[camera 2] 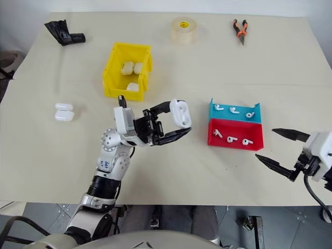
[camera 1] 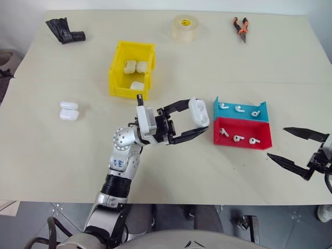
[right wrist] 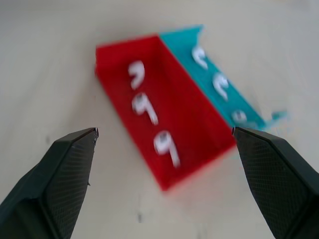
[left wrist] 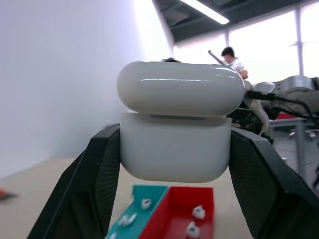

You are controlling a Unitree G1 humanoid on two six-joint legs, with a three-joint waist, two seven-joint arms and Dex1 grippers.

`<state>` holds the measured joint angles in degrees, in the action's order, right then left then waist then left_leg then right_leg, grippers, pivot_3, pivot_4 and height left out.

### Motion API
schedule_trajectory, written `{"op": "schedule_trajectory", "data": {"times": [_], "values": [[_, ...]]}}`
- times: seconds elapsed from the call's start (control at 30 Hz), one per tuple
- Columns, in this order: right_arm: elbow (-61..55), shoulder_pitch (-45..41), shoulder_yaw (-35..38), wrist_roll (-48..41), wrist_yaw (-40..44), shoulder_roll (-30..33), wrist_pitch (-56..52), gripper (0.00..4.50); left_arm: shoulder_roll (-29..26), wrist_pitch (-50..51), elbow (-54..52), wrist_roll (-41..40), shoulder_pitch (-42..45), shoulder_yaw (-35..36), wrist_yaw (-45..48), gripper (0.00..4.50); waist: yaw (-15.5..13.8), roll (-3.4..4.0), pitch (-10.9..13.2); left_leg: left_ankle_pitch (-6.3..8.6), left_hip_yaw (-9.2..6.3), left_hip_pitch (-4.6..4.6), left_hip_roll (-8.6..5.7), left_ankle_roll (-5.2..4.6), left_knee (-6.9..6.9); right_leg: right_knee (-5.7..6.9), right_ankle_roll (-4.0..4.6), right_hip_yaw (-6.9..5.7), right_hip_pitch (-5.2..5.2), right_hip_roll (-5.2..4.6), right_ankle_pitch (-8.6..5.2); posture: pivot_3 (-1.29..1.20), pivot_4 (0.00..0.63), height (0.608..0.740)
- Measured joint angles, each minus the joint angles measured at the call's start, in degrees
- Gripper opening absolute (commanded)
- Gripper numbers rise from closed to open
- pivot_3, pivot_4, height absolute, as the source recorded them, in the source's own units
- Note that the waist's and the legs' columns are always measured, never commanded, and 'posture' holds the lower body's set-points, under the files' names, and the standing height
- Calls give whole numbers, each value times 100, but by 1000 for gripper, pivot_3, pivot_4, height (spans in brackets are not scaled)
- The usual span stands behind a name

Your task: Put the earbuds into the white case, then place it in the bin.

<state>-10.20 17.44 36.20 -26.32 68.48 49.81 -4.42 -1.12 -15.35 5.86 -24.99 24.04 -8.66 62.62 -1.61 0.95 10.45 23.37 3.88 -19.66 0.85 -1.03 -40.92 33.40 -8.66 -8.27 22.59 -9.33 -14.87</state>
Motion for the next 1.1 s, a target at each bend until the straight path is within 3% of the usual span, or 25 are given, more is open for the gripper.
{"op": "schedule_trajectory", "data": {"times": [0.2, 0.43, 0.67, 0.83, 0.93, 1.03, 1.1], "values": [[-521, -71, -290, 352, -383, 546, -858, 4500, 55, 226, 122, -417, -17, -127, 421, 2810, 27, 1, -1, 0, -6, 3, 3, 0, -8, 4, 0, 5, -1, 0, 0, 0, 150, 740], [-763, -1485, -1909, 565, -293, 1643, -1831, 4500, -63, 312, 181, -434, 37, -42, 572, 2810, -19, 0, 0, 1, -33, -21, -1, -1, -24, -1, 1, -11, 0, -2, 0, 0, 150, 740], [297, -3075, -3727, 1668, 49, 1744, -1350, 4500, -145, 382, 167, -407, 7, -70, 579, 2810, 18, 1, 0, 0, -49, -47, -2, -1, -34, -5, 0, -35, 8, -3, 0, 0, 150, 740], [1180, -4105, -4482, 2290, 344, 1573, -952, 4500, -172, 406, 146, -386, -21, -143, 568, 2810, 27, 2, 0, 0, -50, -49, 1, 0, -34, -5, 0, -40, 9, -3, 0, 0, 150, 740], [1404, -4279, -4654, 2431, 469, 1487, -805, 3919, -213, 412, 131, -386, -29, -140, 557, 2810, 13, 2, 0, 0, -51, -53, -1, -1, -36, -5, 0, -42, 9, -4, 0, 0, 150, 740], [1515, -4346, -4734, 2494, 599, 1439, -772, 2951, -252, 454, 102, -387, -37, -140, 535, 2810, 18, 2, 0, 0, -52, -53, 0, -1, -36, -5, 0, -43, 9, -4, 1, 0, 150, 740], [1510, -4362, -4736, 2515, 688, 1438, -766, 2951, -267, 484, 73, -387, -38, -140, 503, 2810, 24, 2, 0, 0, -52, -53, 1, 0, -36, -5, -1, -44, 9, -4, 1, 0, 150, 740]]}}
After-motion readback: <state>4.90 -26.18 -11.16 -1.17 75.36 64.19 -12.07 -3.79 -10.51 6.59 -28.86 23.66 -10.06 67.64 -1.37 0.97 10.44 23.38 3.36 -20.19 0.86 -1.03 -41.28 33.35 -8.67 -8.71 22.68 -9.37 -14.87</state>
